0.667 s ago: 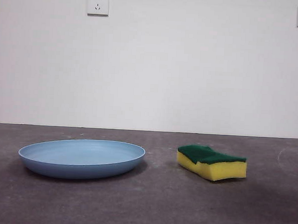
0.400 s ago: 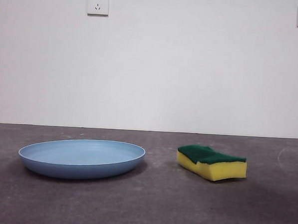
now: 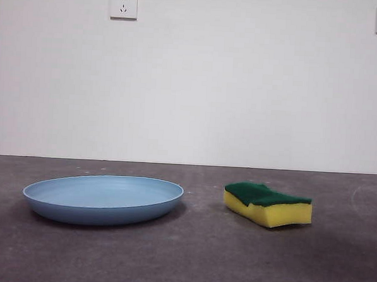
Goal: Pick up the plate,pick up the cloth,clean the plate with the cloth
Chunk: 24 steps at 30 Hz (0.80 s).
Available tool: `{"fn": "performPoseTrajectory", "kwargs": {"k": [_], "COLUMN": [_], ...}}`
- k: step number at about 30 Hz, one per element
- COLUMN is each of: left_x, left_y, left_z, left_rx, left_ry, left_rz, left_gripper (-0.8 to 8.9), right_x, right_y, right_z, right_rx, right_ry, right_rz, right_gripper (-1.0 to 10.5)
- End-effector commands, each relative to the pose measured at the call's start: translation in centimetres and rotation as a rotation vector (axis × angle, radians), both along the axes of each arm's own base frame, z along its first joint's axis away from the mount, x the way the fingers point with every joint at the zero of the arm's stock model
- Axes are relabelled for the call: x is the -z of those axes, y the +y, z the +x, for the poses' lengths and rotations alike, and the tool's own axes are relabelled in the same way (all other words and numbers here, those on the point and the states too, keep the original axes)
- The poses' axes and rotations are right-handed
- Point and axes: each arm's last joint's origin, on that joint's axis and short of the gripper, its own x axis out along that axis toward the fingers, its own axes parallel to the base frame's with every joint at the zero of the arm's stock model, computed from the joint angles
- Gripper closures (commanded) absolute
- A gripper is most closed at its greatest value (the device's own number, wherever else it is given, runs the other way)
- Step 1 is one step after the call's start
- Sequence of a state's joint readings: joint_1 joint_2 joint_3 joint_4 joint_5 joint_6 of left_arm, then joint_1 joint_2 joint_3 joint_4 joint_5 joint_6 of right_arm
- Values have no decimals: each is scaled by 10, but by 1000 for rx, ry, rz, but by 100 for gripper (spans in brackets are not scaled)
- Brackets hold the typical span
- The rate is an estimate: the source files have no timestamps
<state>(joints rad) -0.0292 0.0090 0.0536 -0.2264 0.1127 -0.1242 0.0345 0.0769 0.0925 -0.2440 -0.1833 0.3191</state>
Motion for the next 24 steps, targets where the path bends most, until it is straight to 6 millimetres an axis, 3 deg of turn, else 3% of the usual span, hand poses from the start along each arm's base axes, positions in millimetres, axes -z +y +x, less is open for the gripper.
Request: {"fn": "performPoseTrajectory", "kwargs": {"k": [1, 10, 17, 24], "left_x": [-17, -62, -94, -104], "left_y": [0, -3, -6, -11], "left_z": [-2, 6, 32, 63], "left_rx": [-13, 67, 164, 304], "left_ry": [-28, 26, 174, 439], "left_rz": [-95, -130, -152, -198], "left_gripper": [821, 821, 821, 818], "right_x": [-19, -62, -90, -109], "right_y": [0, 1, 5, 9], "right_z": [0, 16, 36, 59], "right_rx": [4, -12, -149, -302], "right_ry": [-4, 138, 261, 383], "right_rz": [38, -26, -67, -83], "right_gripper": [957, 956, 953, 946]}}
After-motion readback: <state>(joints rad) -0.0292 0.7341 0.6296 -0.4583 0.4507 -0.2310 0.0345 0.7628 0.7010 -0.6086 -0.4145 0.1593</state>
